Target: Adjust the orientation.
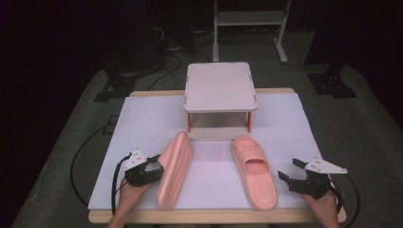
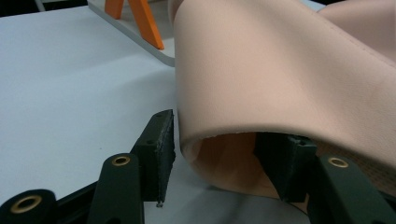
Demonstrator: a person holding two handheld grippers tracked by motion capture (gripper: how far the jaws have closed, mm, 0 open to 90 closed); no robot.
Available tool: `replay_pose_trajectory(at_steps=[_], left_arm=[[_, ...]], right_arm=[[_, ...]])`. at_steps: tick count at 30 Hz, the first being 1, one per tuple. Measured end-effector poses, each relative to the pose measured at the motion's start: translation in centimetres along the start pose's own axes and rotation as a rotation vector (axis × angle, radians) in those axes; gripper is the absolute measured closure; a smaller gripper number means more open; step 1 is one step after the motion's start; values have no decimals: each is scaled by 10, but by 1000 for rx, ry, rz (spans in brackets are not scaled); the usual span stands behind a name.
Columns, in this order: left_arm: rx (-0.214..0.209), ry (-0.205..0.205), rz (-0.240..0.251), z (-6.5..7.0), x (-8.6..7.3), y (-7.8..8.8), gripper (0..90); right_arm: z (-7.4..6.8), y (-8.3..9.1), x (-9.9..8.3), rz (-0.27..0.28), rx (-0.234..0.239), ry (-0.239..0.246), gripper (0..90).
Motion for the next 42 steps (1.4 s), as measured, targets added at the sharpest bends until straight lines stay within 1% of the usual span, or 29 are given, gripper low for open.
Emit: replay_pose_trajectory(at_steps=[1,4,10,13,16,18,21,22,25,26,28,34,36,38,42], left_arm=[[-3,-8,-7,1,1,-1,476],[5,-12,-5,1,1,-2,481],[6,-5,-1,2,2,-2,506],[6,-5,9,2,3,-1,526],[10,-13,5,3,6,-1,527],[7,-22,17,6,9,-1,540],[6,-23,27,10,13,-1,555],[7,-30,25,11,14,-1,558],[17,-29,22,12,16,-2,573],[17,-21,24,13,17,-3,580],[23,-26,19,14,18,-4,585],[32,-9,21,16,21,-8,613],[42,-10,16,17,22,-7,625],[39,16,23,17,22,-7,633],[52,21,18,18,23,-7,637]], right_arm=[[0,0,0,0,1,0,212],[0,-1,0,-1,2,-2,212],[0,-2,0,-6,4,0,212],[0,-2,0,-5,4,1,212],[0,-2,0,-6,3,0,212],[0,-2,-1,-6,3,-1,212],[0,-2,-1,-6,2,-2,212],[0,-1,-1,-7,2,-3,212],[0,-1,-1,-7,2,-3,212],[0,-1,-1,-6,3,-3,212],[0,-1,-1,-6,3,-3,212],[0,0,-1,-6,3,-3,212],[0,0,-1,-6,4,-4,212],[1,0,-1,-5,5,-3,212],[0,0,-1,-7,5,-3,212]])
Point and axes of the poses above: each handheld gripper's, and its own axes: y roughly backward along the jaws, x roughly out of its top, z roughly to its right, the point moved 2 cm from there along -y, roughly forward along the jaws, and after that the axes turned 1 degree about -y, right-handed, at the moved point
